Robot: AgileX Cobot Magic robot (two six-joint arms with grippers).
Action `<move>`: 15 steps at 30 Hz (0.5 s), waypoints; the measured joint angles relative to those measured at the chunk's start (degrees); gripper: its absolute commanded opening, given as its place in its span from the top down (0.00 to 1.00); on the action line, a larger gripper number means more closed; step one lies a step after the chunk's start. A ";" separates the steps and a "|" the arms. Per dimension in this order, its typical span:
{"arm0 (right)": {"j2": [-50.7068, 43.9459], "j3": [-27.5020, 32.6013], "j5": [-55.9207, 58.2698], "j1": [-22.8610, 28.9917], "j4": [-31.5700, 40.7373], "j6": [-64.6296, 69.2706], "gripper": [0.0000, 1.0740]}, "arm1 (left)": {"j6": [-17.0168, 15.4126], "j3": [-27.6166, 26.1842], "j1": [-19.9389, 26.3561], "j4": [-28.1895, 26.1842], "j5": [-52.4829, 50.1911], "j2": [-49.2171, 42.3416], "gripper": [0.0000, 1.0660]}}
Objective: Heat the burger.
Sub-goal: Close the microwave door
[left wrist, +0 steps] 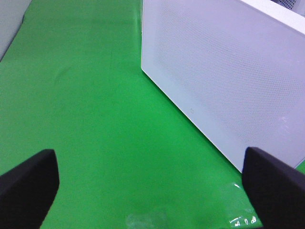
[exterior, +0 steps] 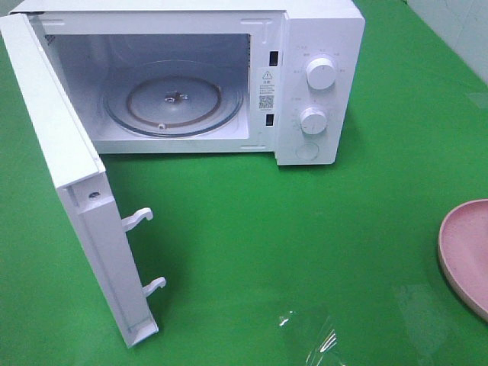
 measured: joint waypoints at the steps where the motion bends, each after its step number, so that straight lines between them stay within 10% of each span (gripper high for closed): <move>1: 0.00 0.00 0.00 0.00 0.00 0.00 0.29 | 0.00 0.00 0.00 0.00 0.00 0.00 0.09; 15: 0.00 0.00 0.00 0.00 0.00 0.00 0.29 | 0.00 0.00 0.00 0.00 0.00 0.00 0.09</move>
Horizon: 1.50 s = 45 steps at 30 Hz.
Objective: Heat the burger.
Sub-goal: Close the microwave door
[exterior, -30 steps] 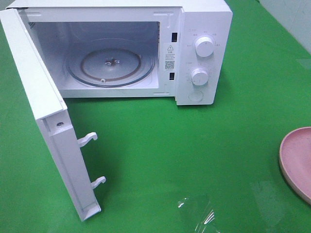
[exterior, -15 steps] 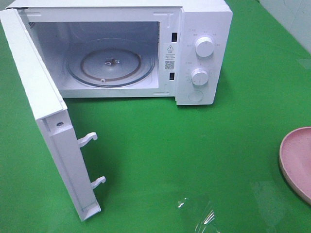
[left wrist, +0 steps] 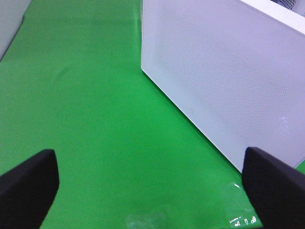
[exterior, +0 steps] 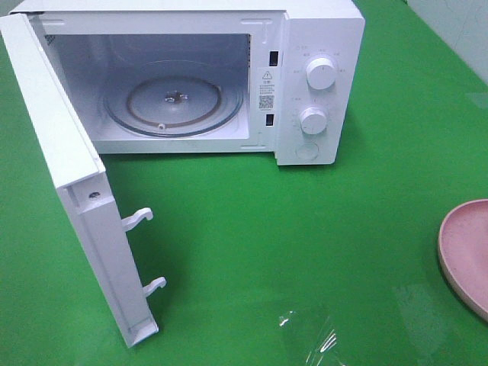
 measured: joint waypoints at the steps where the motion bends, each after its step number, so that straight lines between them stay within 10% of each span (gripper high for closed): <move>1: 0.00 0.00 0.00 0.00 0.00 0.00 0.29 | 0.00 0.00 0.00 0.00 0.00 0.00 0.09; 17: 0.00 0.00 0.00 0.00 0.00 0.00 0.29 | -1.38 -0.29 0.00 0.63 -0.97 0.00 0.17; 30: 0.00 0.00 0.00 0.00 0.00 0.00 0.29 | -6.42 -1.09 0.00 4.01 -15.81 14.73 1.00; 45: 0.00 0.00 0.00 0.00 0.00 0.00 0.29 | -5.61 9.74 0.00 3.61 -55.46 34.15 1.00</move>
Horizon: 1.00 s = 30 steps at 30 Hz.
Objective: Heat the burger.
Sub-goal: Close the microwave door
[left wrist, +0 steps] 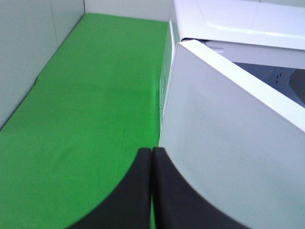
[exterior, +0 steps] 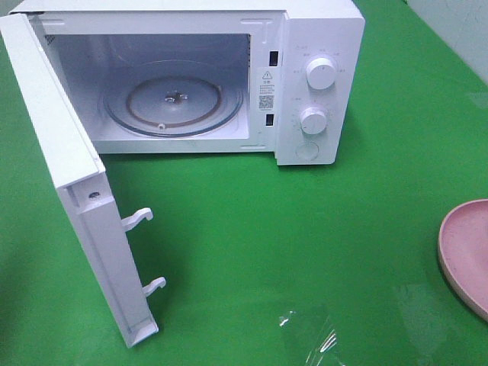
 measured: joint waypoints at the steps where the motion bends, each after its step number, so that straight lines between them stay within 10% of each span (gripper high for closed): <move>1: 0.00 0.00 0.00 0.00 0.00 0.00 0.29 | 0.00 0.00 0.00 0.00 0.00 0.00 1.00; 12: 0.00 0.00 0.00 0.00 0.00 0.00 0.29 | -1.55 7.33 0.00 1.60 -25.10 13.24 1.00; 21: 0.00 0.00 0.00 0.00 0.00 0.00 0.29 | -15.07 7.33 -0.11 19.14 -40.85 30.94 1.00; 30: 0.00 0.00 0.00 0.00 0.00 0.00 0.29 | -12.83 7.28 -8.37 16.56 -47.10 40.22 1.00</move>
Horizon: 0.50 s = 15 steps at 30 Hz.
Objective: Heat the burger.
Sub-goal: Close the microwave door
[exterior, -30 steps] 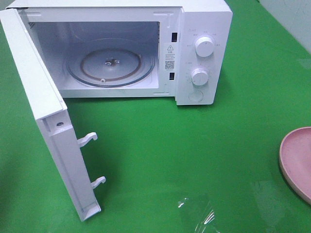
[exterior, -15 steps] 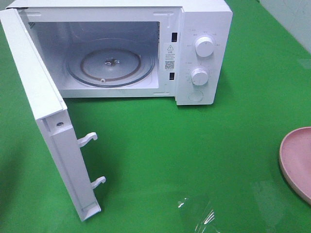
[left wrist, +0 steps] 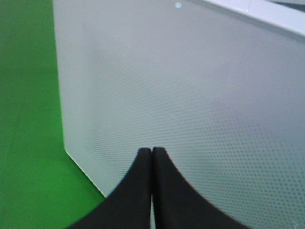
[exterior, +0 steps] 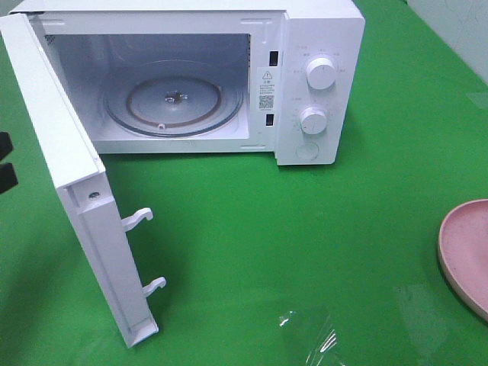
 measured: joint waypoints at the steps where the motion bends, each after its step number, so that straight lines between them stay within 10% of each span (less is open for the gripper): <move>1: 0.00 0.00 0.00 0.00 0.00 0.00 0.29 | 2.01 -0.06 -2.75 -2.86 -1.43 2.06 1.00; 15: 0.00 0.00 0.00 0.00 0.00 0.00 0.29 | 12.49 -2.06 -21.14 -22.06 -11.00 15.24 1.00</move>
